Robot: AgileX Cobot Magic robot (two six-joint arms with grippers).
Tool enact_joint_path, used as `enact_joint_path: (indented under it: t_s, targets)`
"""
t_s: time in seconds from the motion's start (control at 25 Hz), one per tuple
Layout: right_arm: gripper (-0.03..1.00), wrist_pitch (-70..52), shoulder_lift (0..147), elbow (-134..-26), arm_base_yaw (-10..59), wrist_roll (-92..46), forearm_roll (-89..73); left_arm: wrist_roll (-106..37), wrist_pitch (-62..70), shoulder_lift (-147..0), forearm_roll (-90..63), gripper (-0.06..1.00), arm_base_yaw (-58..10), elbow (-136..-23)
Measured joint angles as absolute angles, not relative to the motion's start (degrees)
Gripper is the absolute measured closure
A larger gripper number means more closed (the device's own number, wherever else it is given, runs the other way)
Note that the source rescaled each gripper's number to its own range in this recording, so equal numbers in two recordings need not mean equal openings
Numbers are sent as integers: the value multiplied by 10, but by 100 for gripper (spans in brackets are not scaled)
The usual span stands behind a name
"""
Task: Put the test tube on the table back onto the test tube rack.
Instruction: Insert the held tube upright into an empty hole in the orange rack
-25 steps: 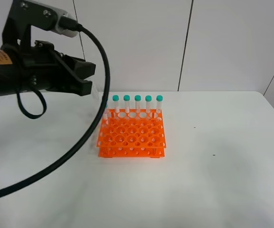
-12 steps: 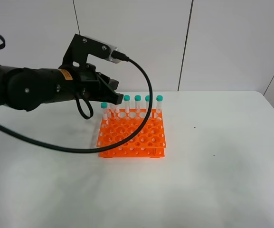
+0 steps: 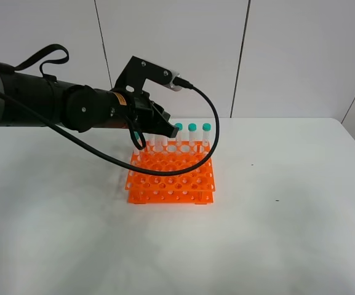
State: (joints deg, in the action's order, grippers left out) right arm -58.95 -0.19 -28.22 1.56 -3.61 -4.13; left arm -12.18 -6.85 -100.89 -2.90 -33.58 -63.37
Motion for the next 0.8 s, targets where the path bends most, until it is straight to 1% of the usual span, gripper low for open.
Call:
enact_joint_path:
  t_s: [0.16,0.48,0.8]
  targets:
    - [-3,-590,-2,-282,16,-36,-41,-87,-73,-1025,0,93,-336,-635]
    - [-3,-590,-2,-282,16,-36,-41,-42,-62,-1033,21,93,-304,-662]
    - [-3,-590,-2,-282,16,-36,-41,-25,-77,-1060,38,93,-302,-664]
